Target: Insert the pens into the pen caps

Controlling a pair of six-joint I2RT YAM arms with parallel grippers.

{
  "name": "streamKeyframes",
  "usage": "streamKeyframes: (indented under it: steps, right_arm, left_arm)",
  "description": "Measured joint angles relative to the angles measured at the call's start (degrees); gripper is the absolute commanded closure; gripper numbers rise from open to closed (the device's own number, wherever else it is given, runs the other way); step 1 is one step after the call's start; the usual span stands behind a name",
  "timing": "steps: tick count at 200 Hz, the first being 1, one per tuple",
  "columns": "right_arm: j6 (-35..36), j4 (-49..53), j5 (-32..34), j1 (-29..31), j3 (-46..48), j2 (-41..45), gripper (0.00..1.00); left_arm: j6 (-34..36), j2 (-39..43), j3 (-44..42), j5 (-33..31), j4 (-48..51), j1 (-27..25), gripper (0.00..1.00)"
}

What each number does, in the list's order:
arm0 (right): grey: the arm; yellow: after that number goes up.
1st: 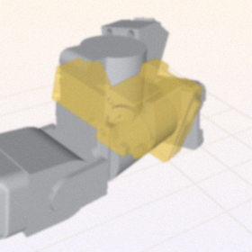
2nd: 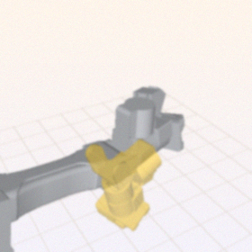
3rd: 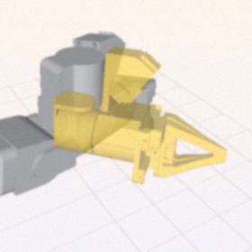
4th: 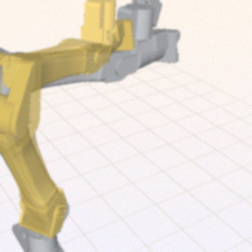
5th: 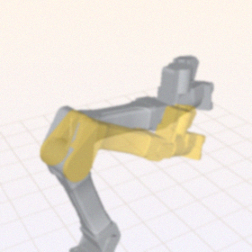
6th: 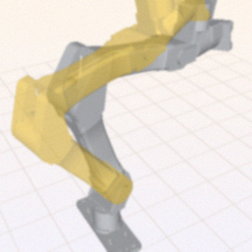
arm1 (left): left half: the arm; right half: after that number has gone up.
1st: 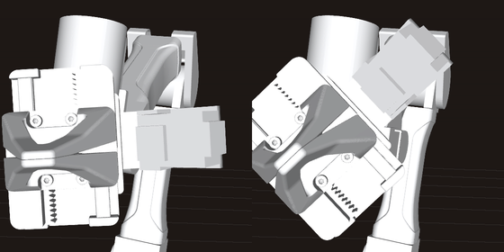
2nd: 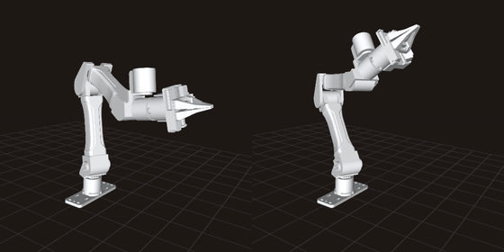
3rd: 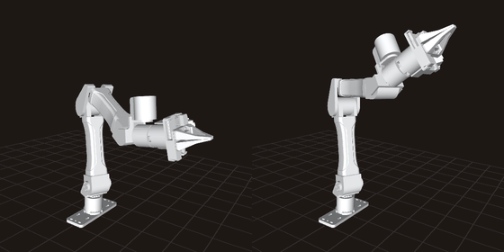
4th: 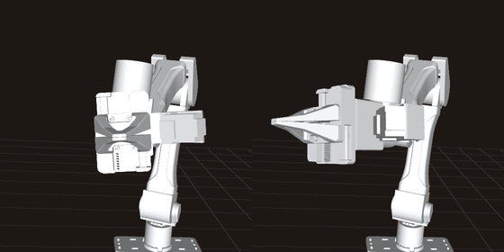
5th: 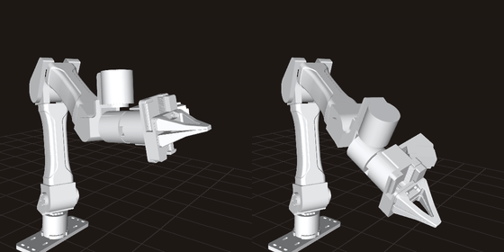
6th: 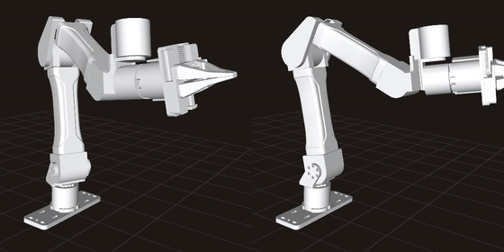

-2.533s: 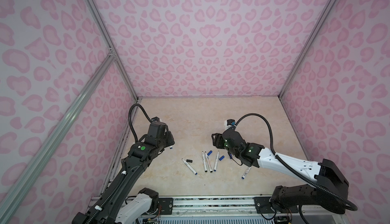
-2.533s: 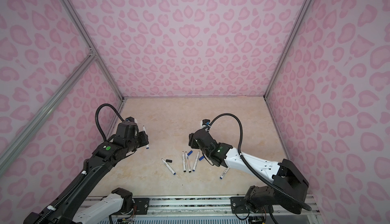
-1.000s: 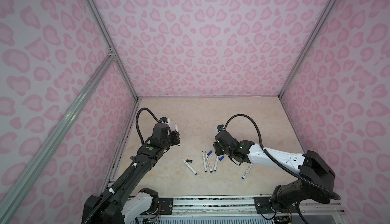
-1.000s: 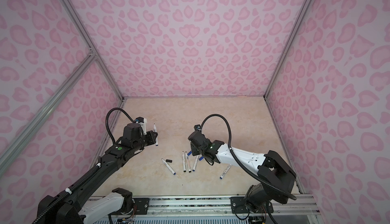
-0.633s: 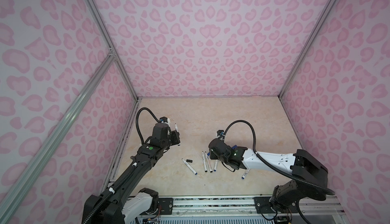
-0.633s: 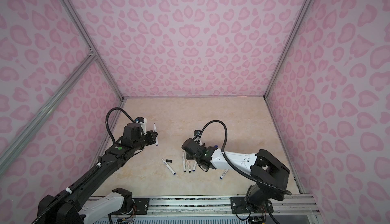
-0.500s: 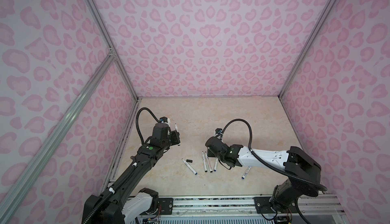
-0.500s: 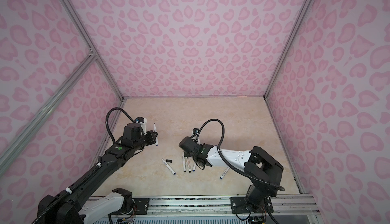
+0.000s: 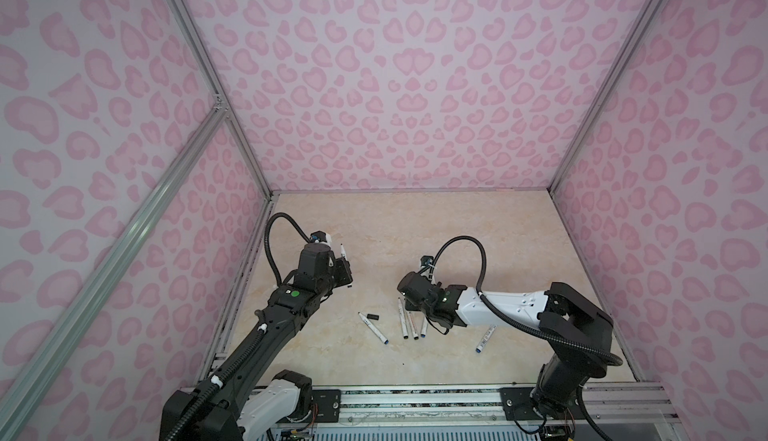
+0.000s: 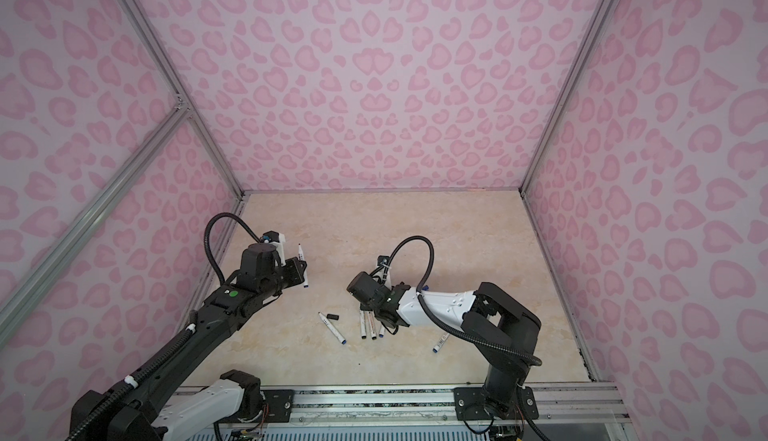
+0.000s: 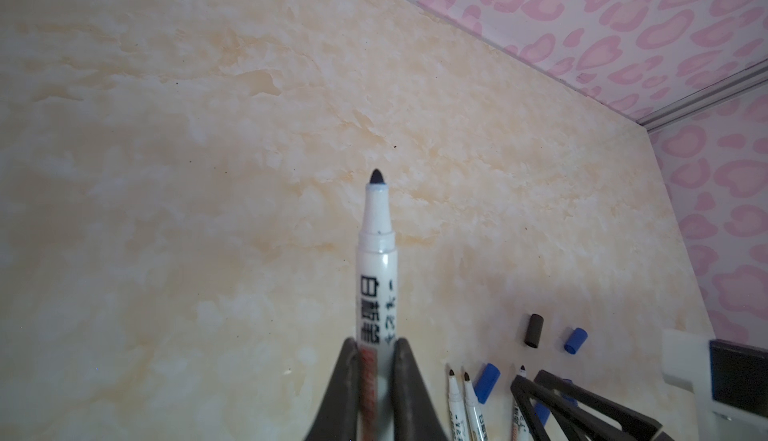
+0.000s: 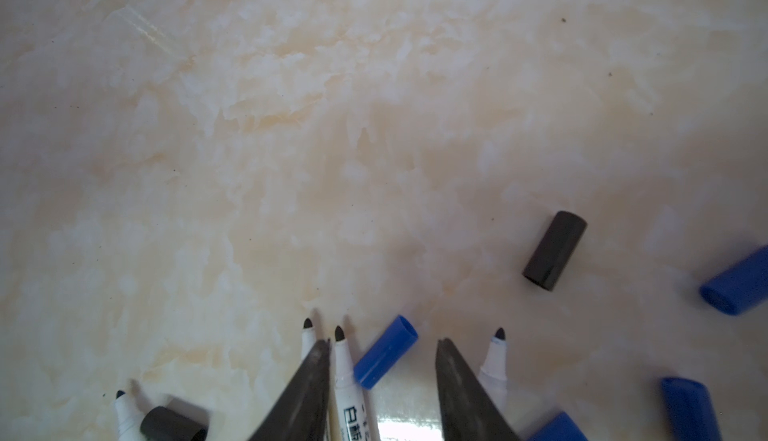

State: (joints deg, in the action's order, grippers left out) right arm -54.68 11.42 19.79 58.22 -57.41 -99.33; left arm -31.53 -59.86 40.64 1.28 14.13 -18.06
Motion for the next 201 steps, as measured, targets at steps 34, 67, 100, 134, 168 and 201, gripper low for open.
streamKeyframes:
  steps: [34,67,100,134,168,201]
  right_arm:
    - [0.0,0.3,0.1,0.3,-0.1,-1.1,0.56]
    - [0.0,0.6,1.0,0.4,-0.2,-1.1,0.56]
    - [0.1,1.1,1.6,0.4,-0.2,-1.2,0.56]
    - [0.1,1.7,2.3,0.5,-0.2,-1.3,0.56]
    - [0.1,1.7,2.7,0.5,0.2,-1.4,0.57]
    - [0.1,1.8,2.7,0.5,0.6,-2.0,0.57]
  left_arm:
    - [0.0,0.6,0.0,-0.3,0.8,0.0,0.96]
    - [0.0,0.8,0.0,-1.4,0.8,0.0,0.96]
    - [0.0,0.1,0.0,-1.7,0.9,0.0,0.96]
    - [0.0,-0.1,0.0,-2.1,0.9,0.0,0.96]
    - [0.0,-0.3,0.0,-2.3,0.9,0.0,0.96]
    - [0.0,0.0,0.1,-2.3,1.2,0.0,0.96]
